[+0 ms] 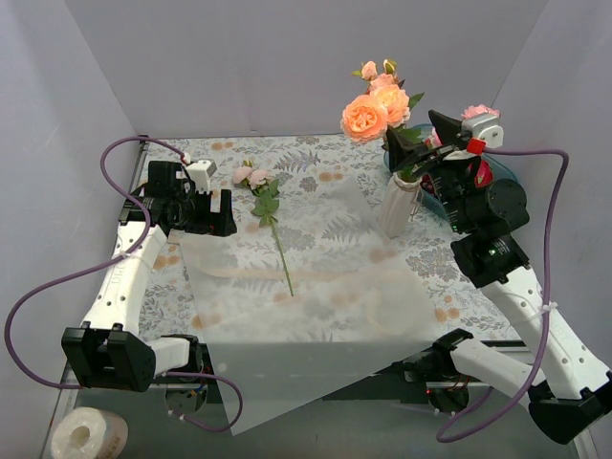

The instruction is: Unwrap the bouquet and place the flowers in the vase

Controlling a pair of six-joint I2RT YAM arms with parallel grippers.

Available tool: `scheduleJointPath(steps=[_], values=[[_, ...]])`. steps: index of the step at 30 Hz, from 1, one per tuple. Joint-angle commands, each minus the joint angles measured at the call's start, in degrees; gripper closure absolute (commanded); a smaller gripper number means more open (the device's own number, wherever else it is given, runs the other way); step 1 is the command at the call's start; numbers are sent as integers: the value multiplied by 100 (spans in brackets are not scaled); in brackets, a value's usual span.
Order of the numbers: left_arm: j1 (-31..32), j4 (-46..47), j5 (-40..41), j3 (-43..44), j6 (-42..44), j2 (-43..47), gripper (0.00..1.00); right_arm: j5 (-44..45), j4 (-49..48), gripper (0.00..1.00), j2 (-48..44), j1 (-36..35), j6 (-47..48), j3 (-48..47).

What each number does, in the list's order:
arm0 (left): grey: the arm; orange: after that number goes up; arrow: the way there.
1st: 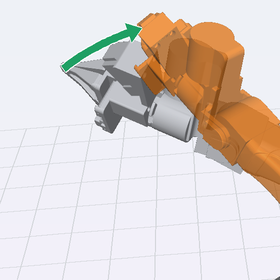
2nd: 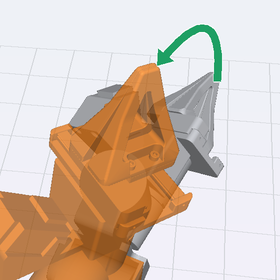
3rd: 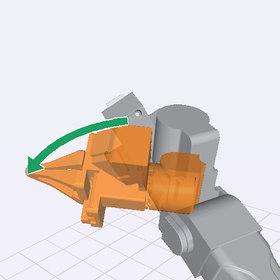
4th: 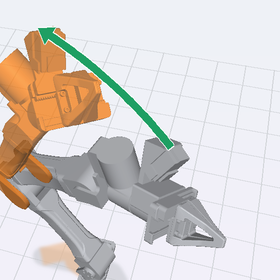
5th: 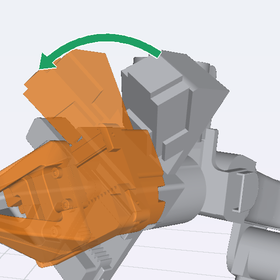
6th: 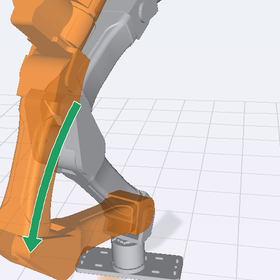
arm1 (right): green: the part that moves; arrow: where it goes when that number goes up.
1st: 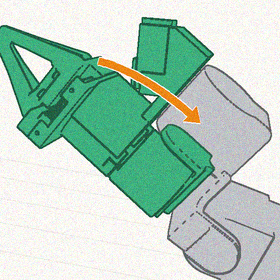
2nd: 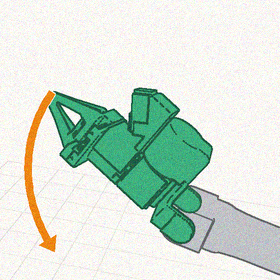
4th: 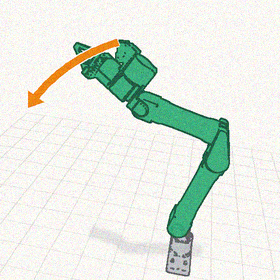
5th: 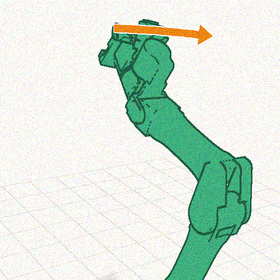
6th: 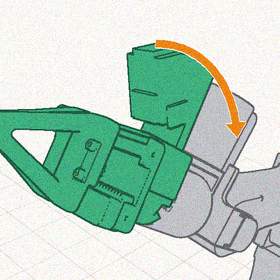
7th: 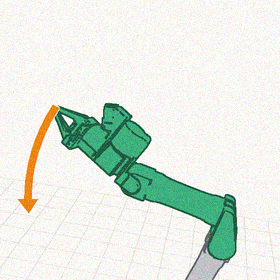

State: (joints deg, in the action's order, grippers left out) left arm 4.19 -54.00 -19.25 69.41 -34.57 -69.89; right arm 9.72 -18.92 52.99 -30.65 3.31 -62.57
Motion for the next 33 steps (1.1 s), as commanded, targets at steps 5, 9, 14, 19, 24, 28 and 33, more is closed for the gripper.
scheduleJointPath(steps=[5, 9, 14, 19, 24, 28, 33], values=[[-41, -6, -79, 222, -156, -69, 2, -777, 309, 9, -113, -125, -15, -1275], [-41, -14, -62, 266, -164, -95, 2, -1392, 520, 8, 17, -116, -199, -2047], [-41, 3, -9, 293, -261, -122, 2, -2614, 1495, 9, 956, -221, -472, -3514], [-58, 3, 149, 442, -498, -192, 2, -1336, 2304, 11, 1827, -1753, 843, -3833], [-286, 38, 718, 539, -683, -341, 2, 11, 2367, 8, 2786, -2927, 1698, -3833], [-1111, 117, 696, 600, -762, -551, 2, 294, 2042, 5, 3199, -3359, 1726, -3483], [-2123, 73, 71, 618, -438, -746, 2, 276, 1944, 2, 3586, -3491, 1217, -2929]])
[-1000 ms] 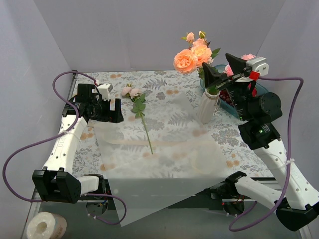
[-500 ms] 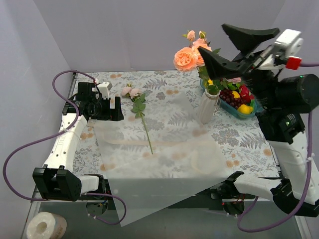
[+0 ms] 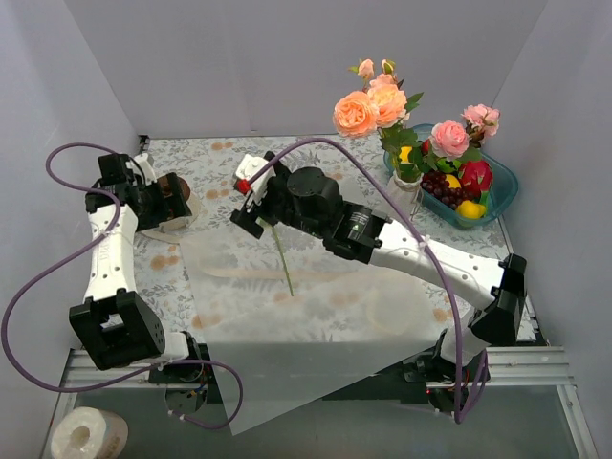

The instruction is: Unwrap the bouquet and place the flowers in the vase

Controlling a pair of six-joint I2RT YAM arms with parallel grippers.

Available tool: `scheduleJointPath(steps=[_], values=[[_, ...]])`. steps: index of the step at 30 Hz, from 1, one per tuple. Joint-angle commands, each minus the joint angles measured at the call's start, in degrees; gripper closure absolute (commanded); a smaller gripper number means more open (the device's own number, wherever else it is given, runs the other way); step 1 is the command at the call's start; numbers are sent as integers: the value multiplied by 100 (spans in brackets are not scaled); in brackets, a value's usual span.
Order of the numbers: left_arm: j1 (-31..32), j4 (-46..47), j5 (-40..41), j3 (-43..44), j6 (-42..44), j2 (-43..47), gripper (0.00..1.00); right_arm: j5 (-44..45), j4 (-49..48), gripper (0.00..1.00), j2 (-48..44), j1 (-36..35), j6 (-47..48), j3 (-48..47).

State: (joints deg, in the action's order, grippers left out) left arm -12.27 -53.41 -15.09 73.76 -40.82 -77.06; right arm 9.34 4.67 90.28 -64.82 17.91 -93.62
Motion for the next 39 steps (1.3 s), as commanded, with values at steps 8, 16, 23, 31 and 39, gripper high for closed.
scheduleJointPath(steps=[8, 16, 23, 31, 39], values=[[-706, 138, -529, -116, 417, 147, 2, 1157, 675, 2, 1570, 267, -1428, 20], [-785, 111, -749, -239, 628, 253, 2, 621, 1361, 10, 2765, 936, -2143, -920], [-794, 32, -952, -265, 759, 270, 2, 358, 1335, 13, 3311, 1050, -2196, -1149], [-794, 67, -1004, -423, 882, 349, 2, 375, 1283, 22, 3698, 1094, -2397, -1132], [-794, -29, -1171, -388, 944, 367, 2, 358, 1168, 37, 3865, 1129, -2520, -1017]])
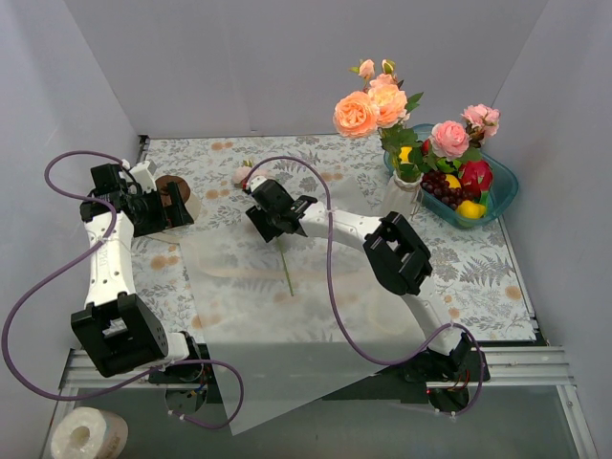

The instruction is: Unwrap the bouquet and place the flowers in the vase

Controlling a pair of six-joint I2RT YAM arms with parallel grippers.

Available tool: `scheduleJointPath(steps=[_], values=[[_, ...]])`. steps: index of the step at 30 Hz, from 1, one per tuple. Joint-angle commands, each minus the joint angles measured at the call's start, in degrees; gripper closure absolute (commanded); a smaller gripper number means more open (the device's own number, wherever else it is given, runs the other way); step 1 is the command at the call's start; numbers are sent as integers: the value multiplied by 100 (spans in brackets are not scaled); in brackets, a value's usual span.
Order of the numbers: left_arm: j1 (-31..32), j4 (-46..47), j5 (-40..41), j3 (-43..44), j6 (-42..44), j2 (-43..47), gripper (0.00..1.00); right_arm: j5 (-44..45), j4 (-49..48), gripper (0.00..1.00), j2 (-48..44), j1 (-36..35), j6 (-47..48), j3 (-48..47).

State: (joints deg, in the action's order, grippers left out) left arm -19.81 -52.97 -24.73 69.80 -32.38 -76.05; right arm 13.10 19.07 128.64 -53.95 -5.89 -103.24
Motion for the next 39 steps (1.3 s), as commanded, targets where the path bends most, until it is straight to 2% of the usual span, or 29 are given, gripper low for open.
scheduleJointPath(steps=[1, 6, 20, 23, 27, 29, 30, 39], values=[[-40, -82, -225, 16, 100, 258, 2, -10, -272, 38, 47, 52, -149, -56], [-40, -82, -225, -36, 100, 301, 2, -1, -377, 44, 100, 78, -228, 76], [-40, -73, -199, -19, 118, 354, 2, -18, -281, 47, 390, 184, -422, 6], [-40, -47, -155, -63, 127, 354, 2, -44, -290, 57, 364, 183, -430, 15], [-40, -20, -128, -124, 127, 372, 2, -54, -299, 79, 302, 192, -448, 15], [-40, -29, -128, -124, 127, 389, 2, -62, -272, 86, 285, 192, -439, -38], [-40, -20, -120, -125, 144, 398, 2, -54, -211, 98, 258, 184, -431, -73], [-40, -126, -172, 51, 179, 433, 2, 87, -17, 99, -426, 192, -114, -890]])
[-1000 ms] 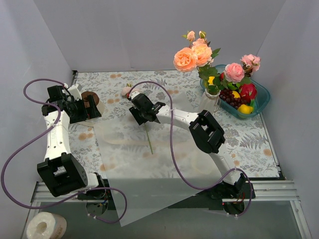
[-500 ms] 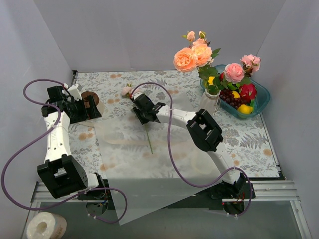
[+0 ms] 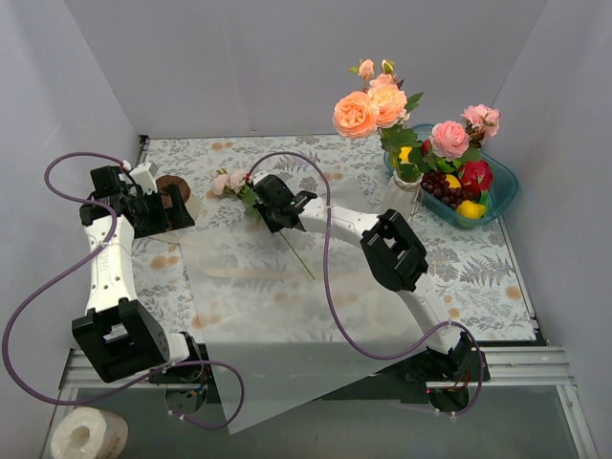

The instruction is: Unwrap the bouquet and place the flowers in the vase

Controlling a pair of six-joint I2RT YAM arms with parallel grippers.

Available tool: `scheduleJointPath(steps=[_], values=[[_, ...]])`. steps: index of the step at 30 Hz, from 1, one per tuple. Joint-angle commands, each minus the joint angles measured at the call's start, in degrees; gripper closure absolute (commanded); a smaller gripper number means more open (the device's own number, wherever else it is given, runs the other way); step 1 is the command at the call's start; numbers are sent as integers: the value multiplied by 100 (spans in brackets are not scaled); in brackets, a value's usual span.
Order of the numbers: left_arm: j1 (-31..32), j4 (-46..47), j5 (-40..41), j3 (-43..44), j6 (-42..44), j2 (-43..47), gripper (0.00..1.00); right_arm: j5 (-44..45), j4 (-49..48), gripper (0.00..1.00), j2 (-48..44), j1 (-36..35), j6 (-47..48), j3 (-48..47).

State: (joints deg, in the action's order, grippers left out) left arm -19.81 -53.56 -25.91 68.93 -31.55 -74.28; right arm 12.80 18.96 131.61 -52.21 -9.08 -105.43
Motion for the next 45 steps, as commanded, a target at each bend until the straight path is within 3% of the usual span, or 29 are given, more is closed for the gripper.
scheduleJointPath(steps=[1, 5, 18, 28, 36, 43, 45], values=[[-31, -84, -72, 139, 88, 265, 2, 135, 2, 99, -820, 9, 240, -777], [-40, -163, -186, 209, 105, 265, 2, -56, -67, 99, -1426, -44, 424, -1182], [-40, -287, -424, 429, 114, 133, 2, -50, -2413, 99, -5493, -1652, 2832, 1129], [-40, -330, -476, 481, 70, 80, 2, 943, -3380, 99, -6990, -1784, 3852, 1374], [-40, -295, -450, 455, 105, 45, 2, 2332, -5611, 99, -8265, -1784, 5424, 3105], [-40, -348, -660, 569, -9, -113, 2, 2710, -9300, 99, -7985, -1549, 7569, 4627], [-40, -348, -696, 552, -9, -104, 2, 2728, -9306, 99, -7748, -1241, 7300, 4663]])
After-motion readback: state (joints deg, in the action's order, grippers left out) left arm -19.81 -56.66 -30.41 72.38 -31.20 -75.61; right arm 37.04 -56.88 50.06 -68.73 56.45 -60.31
